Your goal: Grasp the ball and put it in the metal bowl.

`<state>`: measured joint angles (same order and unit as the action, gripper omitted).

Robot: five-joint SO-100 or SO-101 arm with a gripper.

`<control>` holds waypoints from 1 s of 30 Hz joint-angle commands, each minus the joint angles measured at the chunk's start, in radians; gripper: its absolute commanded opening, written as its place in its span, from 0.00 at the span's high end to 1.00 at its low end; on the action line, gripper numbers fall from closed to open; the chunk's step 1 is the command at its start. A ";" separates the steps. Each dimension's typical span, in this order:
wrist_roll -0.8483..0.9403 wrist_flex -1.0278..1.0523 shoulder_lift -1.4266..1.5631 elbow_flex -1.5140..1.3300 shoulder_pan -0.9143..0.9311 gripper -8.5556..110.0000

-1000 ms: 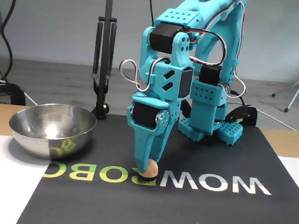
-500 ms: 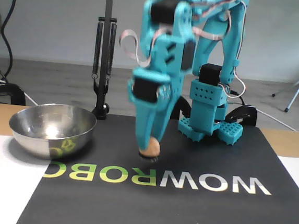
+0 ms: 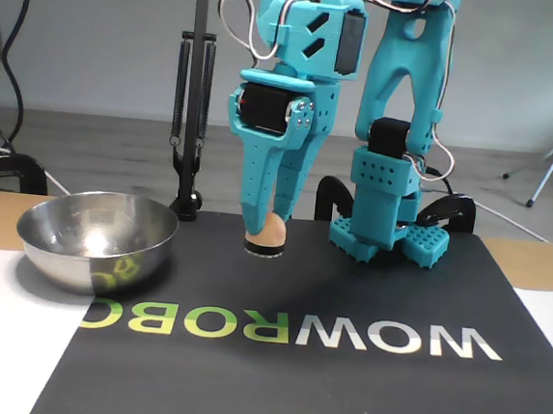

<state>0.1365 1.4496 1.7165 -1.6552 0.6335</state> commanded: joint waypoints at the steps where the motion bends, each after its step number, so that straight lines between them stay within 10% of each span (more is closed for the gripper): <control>1: -0.002 0.005 0.028 0.041 -0.003 0.76; 30: 0.000 -0.008 -0.017 0.104 0.198 0.76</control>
<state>0.1365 1.4496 1.7058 -1.5999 0.8161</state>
